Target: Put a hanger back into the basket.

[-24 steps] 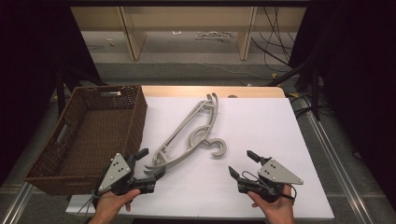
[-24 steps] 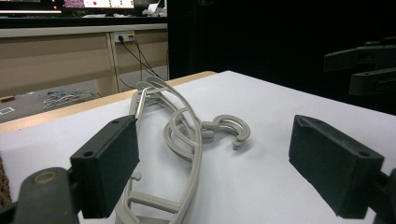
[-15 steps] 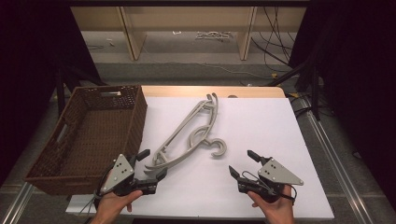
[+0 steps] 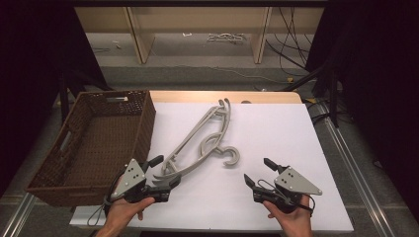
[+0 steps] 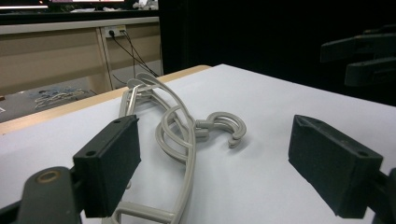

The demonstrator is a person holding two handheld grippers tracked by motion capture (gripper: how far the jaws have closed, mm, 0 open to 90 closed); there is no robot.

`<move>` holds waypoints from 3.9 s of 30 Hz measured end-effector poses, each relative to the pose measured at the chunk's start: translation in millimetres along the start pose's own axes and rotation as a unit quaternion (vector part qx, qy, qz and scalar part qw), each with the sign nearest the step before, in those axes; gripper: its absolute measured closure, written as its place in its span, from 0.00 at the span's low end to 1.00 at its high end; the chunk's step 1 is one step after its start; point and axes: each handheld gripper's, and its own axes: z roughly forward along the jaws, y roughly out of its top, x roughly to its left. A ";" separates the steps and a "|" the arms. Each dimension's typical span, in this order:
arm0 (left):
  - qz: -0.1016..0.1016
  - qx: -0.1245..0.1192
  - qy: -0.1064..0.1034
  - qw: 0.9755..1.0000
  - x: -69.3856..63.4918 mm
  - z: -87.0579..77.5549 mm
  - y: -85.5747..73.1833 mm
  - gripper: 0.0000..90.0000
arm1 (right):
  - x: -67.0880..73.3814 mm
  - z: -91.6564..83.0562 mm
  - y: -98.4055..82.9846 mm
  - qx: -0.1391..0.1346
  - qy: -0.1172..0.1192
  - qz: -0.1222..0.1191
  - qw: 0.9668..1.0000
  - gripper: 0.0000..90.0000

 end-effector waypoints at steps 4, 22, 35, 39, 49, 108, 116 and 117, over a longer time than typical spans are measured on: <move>0.003 0.007 -0.001 1.000 1.5 10.2 4.7 0.19 | -2.7 -0.1 -1.1 -0.002 -0.007 0.004 1.000 0.25; 0.096 0.152 -0.052 0.982 -3.7 102.9 19.4 0.19 | -12.4 -4.2 -1.9 0.000 -0.012 0.006 1.000 0.25; 0.148 0.235 -0.045 0.959 4.7 149.2 19.4 0.30 | -13.4 -2.8 -3.1 0.000 -0.012 0.009 1.000 0.25; 0.158 0.250 -0.048 0.954 7.8 158.5 20.7 0.31 | -13.6 -1.8 -3.7 -0.001 -0.005 0.010 1.000 0.25; 0.162 0.303 -0.043 0.938 8.6 187.3 17.4 0.45 | -14.1 -1.7 -4.0 -0.001 -0.007 0.007 1.000 0.25; 0.040 0.469 -0.061 0.880 35.5 230.0 25.3 0.83 | -17.1 1.4 -6.3 0.018 0.004 -0.001 1.000 0.25; 0.027 0.471 -0.068 0.879 39.3 230.1 25.8 0.83 | -18.3 1.9 -6.6 0.014 -0.002 -0.013 1.000 0.25; 0.027 0.473 -0.068 0.878 39.7 229.9 26.3 0.83 | -18.1 2.6 -6.7 0.010 -0.001 -0.012 1.000 0.25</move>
